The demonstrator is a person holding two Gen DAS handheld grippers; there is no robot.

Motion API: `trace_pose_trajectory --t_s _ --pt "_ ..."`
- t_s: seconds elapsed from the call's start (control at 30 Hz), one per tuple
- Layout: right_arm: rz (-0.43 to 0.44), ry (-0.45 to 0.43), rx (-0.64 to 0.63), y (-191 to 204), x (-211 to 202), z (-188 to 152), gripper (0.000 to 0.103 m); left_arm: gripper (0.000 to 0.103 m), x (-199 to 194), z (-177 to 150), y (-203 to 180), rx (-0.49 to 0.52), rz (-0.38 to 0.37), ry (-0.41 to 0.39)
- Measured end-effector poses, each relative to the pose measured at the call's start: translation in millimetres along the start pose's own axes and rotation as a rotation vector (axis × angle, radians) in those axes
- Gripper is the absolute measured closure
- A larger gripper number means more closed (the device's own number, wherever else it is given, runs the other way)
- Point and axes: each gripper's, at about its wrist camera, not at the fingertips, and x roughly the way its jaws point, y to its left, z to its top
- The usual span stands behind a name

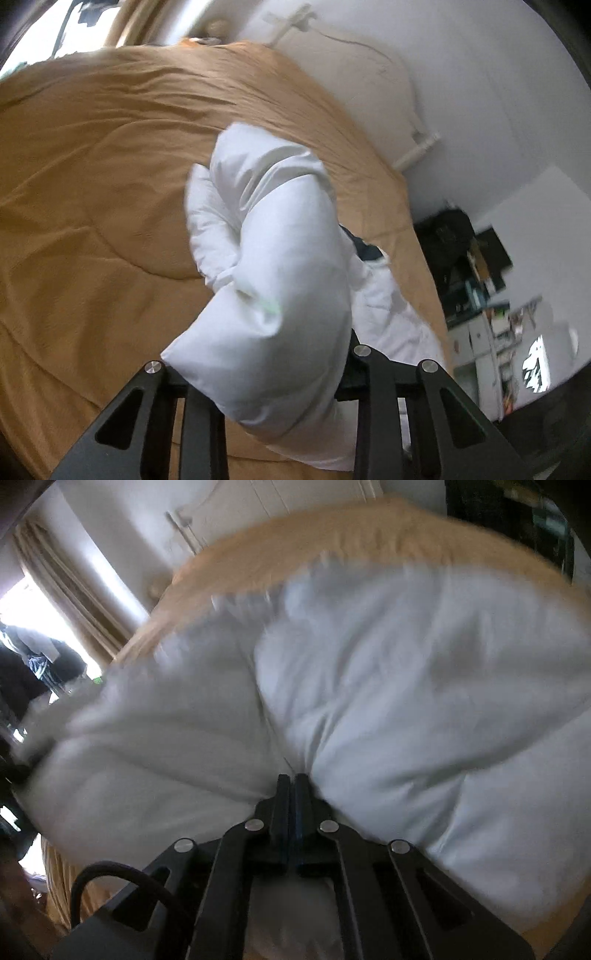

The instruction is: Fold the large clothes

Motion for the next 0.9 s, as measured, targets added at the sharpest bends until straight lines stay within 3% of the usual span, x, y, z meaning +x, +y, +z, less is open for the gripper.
trace_pose_trajectory --t_s 0.13,0.23,0.33,0.43,0.5,0.57,0.67,0.8,0.9 --pt "-0.008 0.000 -0.031 -5.4 17.2 -14.7 0.103 0.074 -5.4 2.0 -43.9 0.143 -0.046 0.009" --pt "0.084 0.027 0.055 -23.6 14.8 -10.7 0.103 0.074 -4.6 3.1 -75.3 0.228 -0.071 0.017" --pt "0.111 0.039 0.089 -31.4 3.4 -9.1 0.103 0.074 -2.3 2.6 -113.5 0.322 -0.097 0.027" --pt "0.099 -0.051 0.087 -33.4 -34.4 -18.4 0.103 0.074 0.8 -0.9 -147.9 0.417 -0.118 0.055" --pt "0.044 -0.084 0.070 -36.0 -54.1 -27.2 0.103 0.074 8.1 -5.8 -165.1 0.464 -0.131 0.091" --pt "0.044 -0.014 0.111 -51.0 -35.7 -38.7 0.103 0.074 15.9 -22.5 -183.7 0.534 -0.150 0.140" --pt "0.105 0.004 0.177 -68.4 -20.8 -46.2 0.103 0.074 23.5 -48.3 -213.4 0.691 -0.154 0.164" --pt "0.147 -0.004 0.230 -76.0 -31.2 -50.6 0.103 0.074 42.0 -79.2 -246.7 0.826 -0.177 0.227" --pt "0.239 -0.057 0.366 -101.4 -65.1 -64.2 0.103 0.074 60.1 -104.1 -260.9 0.901 -0.186 0.275"
